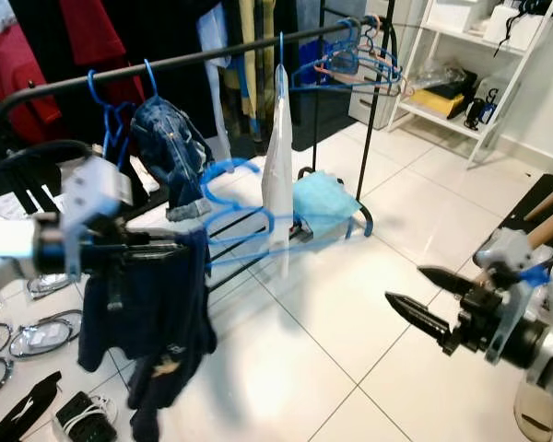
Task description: Hang hanger
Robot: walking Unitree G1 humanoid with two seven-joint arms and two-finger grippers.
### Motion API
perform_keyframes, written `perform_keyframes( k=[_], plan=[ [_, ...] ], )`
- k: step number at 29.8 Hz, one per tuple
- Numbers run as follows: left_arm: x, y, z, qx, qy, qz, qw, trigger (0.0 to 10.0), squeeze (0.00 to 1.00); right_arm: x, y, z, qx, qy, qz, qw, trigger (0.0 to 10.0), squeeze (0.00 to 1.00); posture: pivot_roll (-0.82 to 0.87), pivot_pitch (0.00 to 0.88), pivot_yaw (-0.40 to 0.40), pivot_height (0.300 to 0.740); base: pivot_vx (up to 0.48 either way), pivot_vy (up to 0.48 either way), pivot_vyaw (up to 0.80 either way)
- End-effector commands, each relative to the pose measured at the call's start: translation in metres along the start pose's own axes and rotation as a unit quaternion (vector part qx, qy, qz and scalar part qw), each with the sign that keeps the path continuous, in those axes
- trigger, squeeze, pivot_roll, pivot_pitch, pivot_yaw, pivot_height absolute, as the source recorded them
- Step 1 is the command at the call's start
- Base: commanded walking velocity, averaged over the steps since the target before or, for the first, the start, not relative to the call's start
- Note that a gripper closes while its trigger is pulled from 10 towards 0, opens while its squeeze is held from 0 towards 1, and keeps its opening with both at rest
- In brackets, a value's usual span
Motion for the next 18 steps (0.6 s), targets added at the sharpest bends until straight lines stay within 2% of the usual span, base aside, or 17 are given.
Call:
perform_keyframes(
  k=[1, 2, 4, 5, 8, 9, 11, 12, 13, 14, 15, 18],
  plan=[
    [-0.002, 0.006, 0.001, 0.011, -0.015, 0.033, 0.999, 10.0, 0.00, 0.004, 0.020, 0.001, -0.046, 0.015, -0.009, 0.999, 10.0, 1.00, -0.09, 0.071, 0.005, 0.740, 0.000, 0.000, 0.00],
    [-0.003, 0.005, 0.004, 0.018, -0.023, 0.043, 0.999, 10.0, 0.00, 0.005, 0.034, 0.004, -0.074, 0.021, -0.025, 0.997, 10.0, 1.00, -0.09, 0.070, 0.007, 0.740, 0.000, 0.000, 0.00],
    [-0.004, 0.004, 0.006, 0.023, -0.027, 0.050, 0.998, 10.0, 0.00, 0.006, 0.041, 0.006, -0.090, 0.024, -0.037, 0.995, 10.0, 1.00, -0.09, 0.070, 0.007, 0.740, 0.000, 0.000, 0.00],
    [-0.006, 0.005, 0.010, 0.026, -0.038, 0.059, 0.997, 10.0, 0.00, 0.003, 0.051, 0.008, -0.100, 0.017, -0.057, 0.993, 10.0, 0.00, -0.09, 0.070, 0.009, 0.740, 0.000, 0.000, 0.00],
    [-0.009, 0.005, 0.014, 0.029, -0.049, 0.067, 0.996, 10.0, 0.00, -0.001, 0.061, 0.010, -0.106, 0.006, -0.076, 0.991, 10.0, 0.00, -0.09, 0.070, 0.009, 0.740, 0.000, 0.000, 0.00],
    [-0.010, 0.006, 0.016, 0.029, -0.054, 0.071, 0.996, 10.0, 0.00, -0.005, 0.053, 0.012, -0.068, -0.004, -0.091, 0.994, 10.0, 0.00, -0.09, 0.072, 0.010, 0.740, 0.000, 0.000, 0.00],
    [-0.010, 0.006, 0.016, 0.029, -0.054, 0.071, 0.996, 10.0, 0.00, -0.005, 0.053, 0.012, -0.068, -0.004, -0.091, 0.994, 10.0, 0.00, -0.09, 0.072, 0.010, 0.740, 0.000, 0.000, 0.00],
    [-0.011, 0.006, 0.017, 0.029, -0.057, 0.075, 0.995, 10.0, 0.00, -0.008, 0.045, 0.013, -0.028, -0.011, -0.106, 0.994, 10.0, 0.00, -0.09, 0.073, 0.008, 0.740, 0.000, 0.000, 0.00],
    [-0.014, 0.007, 0.020, 0.028, -0.068, 0.077, 0.994, 10.0, 0.00, -0.009, 0.028, 0.016, 0.038, -0.007, -0.137, 0.990, 10.0, 0.00, -0.09, 0.074, 0.007, 0.740, 0.000, 0.000, 0.00],
    [-0.017, 0.007, 0.022, 0.027, -0.077, 0.079, 0.994, 10.0, 0.00, -0.008, 0.018, 0.016, 0.081, -0.001, -0.158, 0.984, 10.0, 0.00, -0.09, 0.074, 0.007, 0.740, 0.000, 0.000, 0.00],
    [-0.019, 0.008, 0.024, 0.025, -0.084, 0.083, 0.993, 10.0, 0.00, -0.004, 0.014, 0.019, 0.088, 0.009, -0.159, 0.983, 10.0, 0.00, -0.09, 0.074, 0.007, 0.740, 0.000, 0.000, 0.00],
    [-0.023, 0.012, 0.029, 0.015, -0.096, 0.087, 0.991, 10.0, 0.00, 0.011, 0.022, 0.029, 0.043, 0.051, -0.136, 0.988, 10.0, 0.00, -0.09, 0.075, 0.007, 0.740, 0.000, 0.000, 0.00]
  ],
)
Point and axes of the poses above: a point about 5 cm out from each wrist's last joint towards the gripper, its own z axis pointing out of the wrist towards the gripper, its own y axis along the axis of the wrist's last joint, x = y × z, the point moved 2 cm from there along z, pointing out of the wrist towards the gripper, and after that the axes turned 9 degrees about -z, right-handed, at the moved point
